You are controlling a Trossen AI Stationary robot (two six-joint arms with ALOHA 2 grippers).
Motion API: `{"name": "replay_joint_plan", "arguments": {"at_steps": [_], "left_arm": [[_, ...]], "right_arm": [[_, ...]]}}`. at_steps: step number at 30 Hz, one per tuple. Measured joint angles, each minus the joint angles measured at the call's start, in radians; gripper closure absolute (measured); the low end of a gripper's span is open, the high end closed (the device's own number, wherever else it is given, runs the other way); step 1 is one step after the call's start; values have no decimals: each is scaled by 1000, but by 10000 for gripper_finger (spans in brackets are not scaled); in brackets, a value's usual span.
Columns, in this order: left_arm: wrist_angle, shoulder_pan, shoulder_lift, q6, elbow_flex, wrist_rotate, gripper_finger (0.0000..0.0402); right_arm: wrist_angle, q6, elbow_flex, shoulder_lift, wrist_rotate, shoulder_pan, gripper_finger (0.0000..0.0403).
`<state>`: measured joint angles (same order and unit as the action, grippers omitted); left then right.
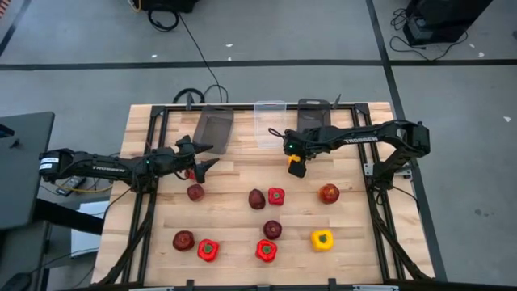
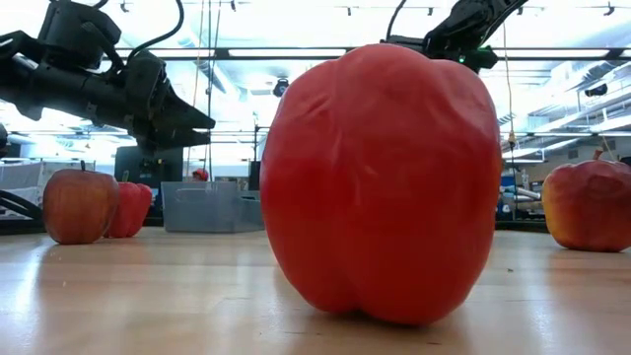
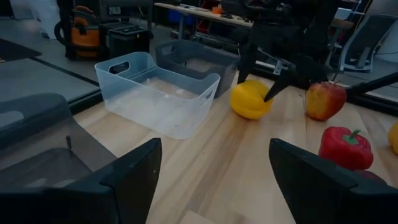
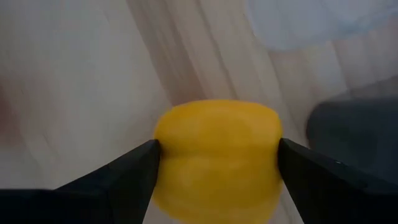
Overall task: Sort produce into baskets
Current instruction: Put the top yellow bell pepper into the right black bin
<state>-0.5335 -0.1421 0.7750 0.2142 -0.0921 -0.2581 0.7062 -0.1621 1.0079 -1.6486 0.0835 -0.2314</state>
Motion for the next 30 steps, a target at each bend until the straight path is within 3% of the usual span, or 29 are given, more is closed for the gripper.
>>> {"name": "replay_joint_plan", "arguments": {"at_steps": [7, 17, 26, 30], "left_arm": [[-1, 0, 0, 0, 0, 2, 98], [-18, 0, 0, 0, 0, 2, 98], [-25, 0, 0, 0, 1, 2, 99], [-32, 0, 0, 0, 1, 2, 99]], "right_arm": [[79, -66, -11, 69, -69, 15, 85], [121, -67, 8, 86, -40, 35, 159], [154, -53, 82, 199, -39, 40, 171], [179, 52, 106, 270, -67, 42, 171]]}}
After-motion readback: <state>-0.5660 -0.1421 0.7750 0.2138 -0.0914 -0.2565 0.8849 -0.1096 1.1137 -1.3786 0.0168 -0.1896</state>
